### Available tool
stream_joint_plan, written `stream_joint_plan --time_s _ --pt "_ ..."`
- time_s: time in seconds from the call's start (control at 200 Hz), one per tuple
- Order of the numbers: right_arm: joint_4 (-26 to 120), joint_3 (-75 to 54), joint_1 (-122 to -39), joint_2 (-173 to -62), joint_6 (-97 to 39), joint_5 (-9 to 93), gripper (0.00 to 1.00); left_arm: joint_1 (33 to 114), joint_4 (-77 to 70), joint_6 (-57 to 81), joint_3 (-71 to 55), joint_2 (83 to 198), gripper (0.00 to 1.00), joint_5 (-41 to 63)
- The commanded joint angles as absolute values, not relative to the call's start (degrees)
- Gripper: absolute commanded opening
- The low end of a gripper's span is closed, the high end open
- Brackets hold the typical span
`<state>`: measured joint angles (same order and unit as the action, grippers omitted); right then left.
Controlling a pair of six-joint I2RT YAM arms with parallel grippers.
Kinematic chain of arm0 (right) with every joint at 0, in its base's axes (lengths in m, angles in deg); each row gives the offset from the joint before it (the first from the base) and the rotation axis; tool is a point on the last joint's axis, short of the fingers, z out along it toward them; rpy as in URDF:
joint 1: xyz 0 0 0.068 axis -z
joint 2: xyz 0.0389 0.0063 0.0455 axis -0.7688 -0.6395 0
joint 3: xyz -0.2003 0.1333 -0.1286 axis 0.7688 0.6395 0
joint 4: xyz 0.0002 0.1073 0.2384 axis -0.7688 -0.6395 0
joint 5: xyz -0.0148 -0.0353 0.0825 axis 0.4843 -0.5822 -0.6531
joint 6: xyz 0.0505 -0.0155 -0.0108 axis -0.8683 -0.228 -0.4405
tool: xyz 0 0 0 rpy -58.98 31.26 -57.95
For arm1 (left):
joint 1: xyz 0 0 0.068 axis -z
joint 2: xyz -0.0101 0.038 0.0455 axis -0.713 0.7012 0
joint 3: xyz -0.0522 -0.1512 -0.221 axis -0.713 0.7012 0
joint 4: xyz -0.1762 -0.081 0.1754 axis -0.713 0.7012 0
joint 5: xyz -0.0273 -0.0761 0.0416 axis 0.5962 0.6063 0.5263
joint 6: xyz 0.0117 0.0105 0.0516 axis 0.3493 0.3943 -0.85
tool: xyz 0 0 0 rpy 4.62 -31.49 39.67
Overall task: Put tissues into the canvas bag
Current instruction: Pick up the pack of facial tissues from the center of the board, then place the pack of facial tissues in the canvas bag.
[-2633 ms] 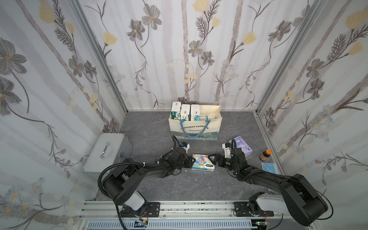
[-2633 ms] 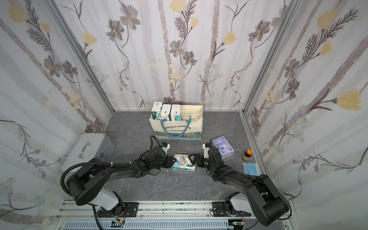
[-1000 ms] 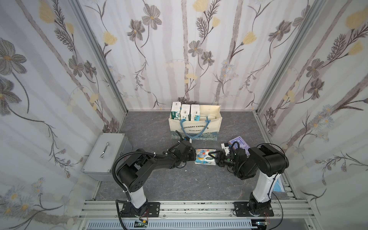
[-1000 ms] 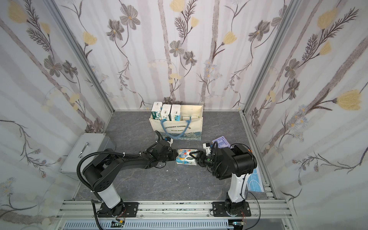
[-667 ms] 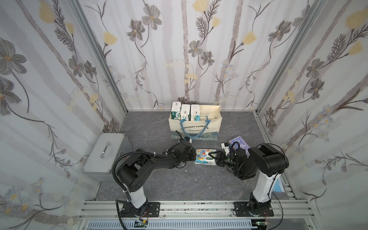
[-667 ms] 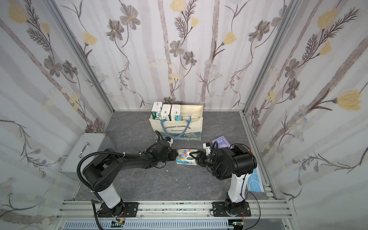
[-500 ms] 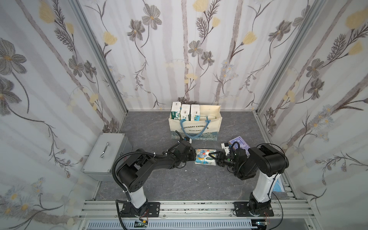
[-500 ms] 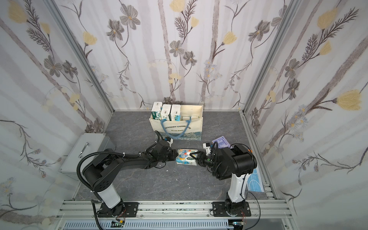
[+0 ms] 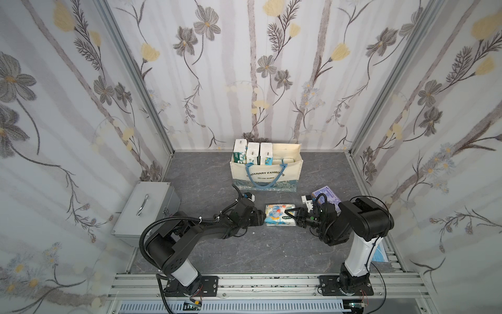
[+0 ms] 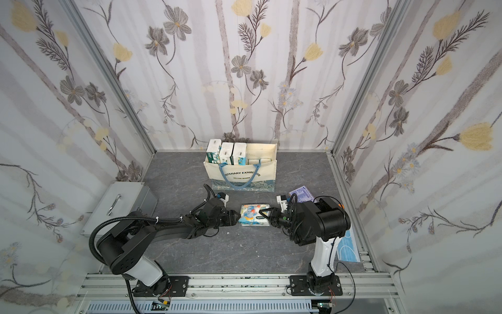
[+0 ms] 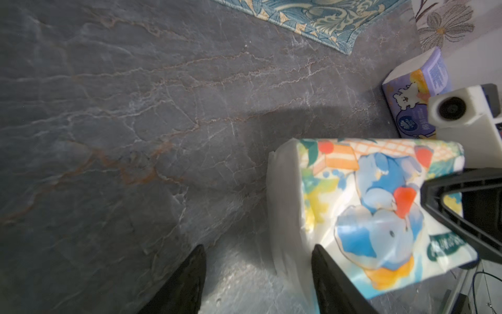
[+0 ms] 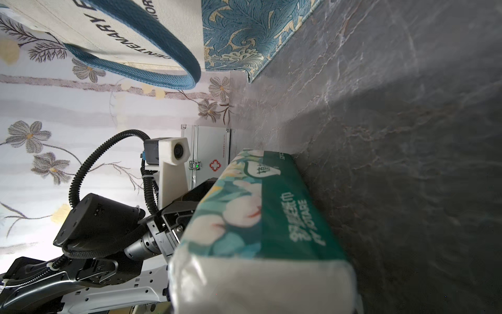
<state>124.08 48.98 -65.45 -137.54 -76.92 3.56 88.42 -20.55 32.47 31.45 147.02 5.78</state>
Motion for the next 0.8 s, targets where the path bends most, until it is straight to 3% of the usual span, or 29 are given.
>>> stream_joint_plan --time_s 0.0,0.12,0.2,0.35,0.41,0.555,0.794 --pt "123.5 48.3 -65.3 -135.7 -76.8 2.8 0.4 88.5 -25.7 32.3 34.8 143.8 0.63 4.6" --pt "113.3 46.8 -65.4 -130.1 -73.8 2.4 0.4 88.4 -28.4 32.6 38.6 139.6 0.64 2.7" --pt "99.3 44.8 -65.5 -122.7 -69.5 2.6 0.4 88.4 -30.0 32.6 40.7 137.1 0.66 1.7" --pt "49.5 31.5 -67.8 -101.6 -48.9 13.4 0.45 88.4 -30.9 32.5 41.7 136.1 0.67 2.5" --pt "36.6 24.4 -68.6 -96.8 -43.6 18.7 0.44 88.4 -31.0 32.3 41.7 136.0 0.67 2.9" --pt "23.4 8.4 -67.8 -94.2 -41.9 22.5 0.4 88.4 -31.5 32.0 42.0 135.8 0.67 3.8" --pt "11.6 -16.2 -67.2 -102.6 -39.6 32.3 0.36 88.4 -32.6 32.3 42.9 135.3 0.67 4.7"
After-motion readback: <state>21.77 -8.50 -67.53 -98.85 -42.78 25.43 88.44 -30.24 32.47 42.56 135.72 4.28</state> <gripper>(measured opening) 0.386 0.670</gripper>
